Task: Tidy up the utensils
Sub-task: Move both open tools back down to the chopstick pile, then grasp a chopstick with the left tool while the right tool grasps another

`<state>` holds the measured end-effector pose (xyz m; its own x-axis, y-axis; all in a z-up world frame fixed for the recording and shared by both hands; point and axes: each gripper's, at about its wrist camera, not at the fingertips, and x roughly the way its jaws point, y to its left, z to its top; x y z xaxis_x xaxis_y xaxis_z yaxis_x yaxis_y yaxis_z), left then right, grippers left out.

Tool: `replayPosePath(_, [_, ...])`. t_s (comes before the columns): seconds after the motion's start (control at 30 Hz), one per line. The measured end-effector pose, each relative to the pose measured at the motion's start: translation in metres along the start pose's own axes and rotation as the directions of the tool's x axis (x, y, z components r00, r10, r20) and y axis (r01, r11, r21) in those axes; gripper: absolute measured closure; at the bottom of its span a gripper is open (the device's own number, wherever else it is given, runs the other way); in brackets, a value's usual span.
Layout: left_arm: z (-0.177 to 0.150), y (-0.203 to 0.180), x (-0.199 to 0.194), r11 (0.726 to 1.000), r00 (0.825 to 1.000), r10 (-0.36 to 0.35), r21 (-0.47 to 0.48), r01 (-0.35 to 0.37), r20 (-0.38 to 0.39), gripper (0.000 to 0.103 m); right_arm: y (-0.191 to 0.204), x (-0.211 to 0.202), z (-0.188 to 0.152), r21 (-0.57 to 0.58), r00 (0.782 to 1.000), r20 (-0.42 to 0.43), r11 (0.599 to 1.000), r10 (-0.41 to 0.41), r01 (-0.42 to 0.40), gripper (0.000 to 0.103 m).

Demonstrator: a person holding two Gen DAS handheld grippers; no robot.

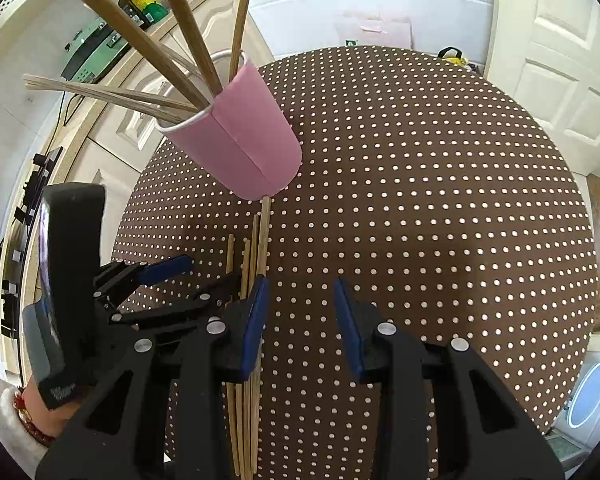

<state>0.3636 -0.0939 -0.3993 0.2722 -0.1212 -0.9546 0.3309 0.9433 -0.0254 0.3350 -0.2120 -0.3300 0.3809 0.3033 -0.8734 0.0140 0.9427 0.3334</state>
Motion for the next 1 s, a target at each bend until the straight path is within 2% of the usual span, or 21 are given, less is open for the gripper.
replayPosePath(0.13, [-0.007,0.007,-0.004,1.0,1.0,0.003,-0.01,-0.003,0.022,0.068,0.004,0.014,0.005,-0.017,1.0,-0.026,1.0,0.008,-0.008,0.071])
replayPosePath(0.23, [-0.008,0.015,-0.006,1.0,1.0,-0.007,-0.026,0.007,0.022,0.078,0.01,0.026,0.006,-0.03,0.999,-0.046,0.999,0.015,-0.016,0.071])
replayPosePath(0.3, [-0.009,0.021,-0.007,0.999,0.999,-0.022,-0.039,0.023,0.023,0.081,0.015,0.034,0.008,-0.044,0.998,-0.06,0.999,0.017,-0.02,0.071])
replayPosePath(0.47, [-0.011,0.032,-0.008,0.995,0.997,-0.067,-0.069,0.069,0.029,0.086,0.023,0.051,0.012,-0.069,0.997,-0.073,0.998,-0.015,0.01,0.072])
replayPosePath(0.6, [-0.012,0.045,-0.005,0.991,0.995,-0.093,-0.097,0.096,0.035,0.089,0.027,0.061,0.017,-0.081,0.996,-0.085,0.997,-0.022,0.015,0.077])
replayPosePath(1.0, [-0.007,0.059,-0.003,0.983,0.992,-0.12,-0.133,0.123,0.032,0.093,0.038,0.078,0.03,-0.12,0.993,-0.101,0.992,-0.052,0.04,0.078])
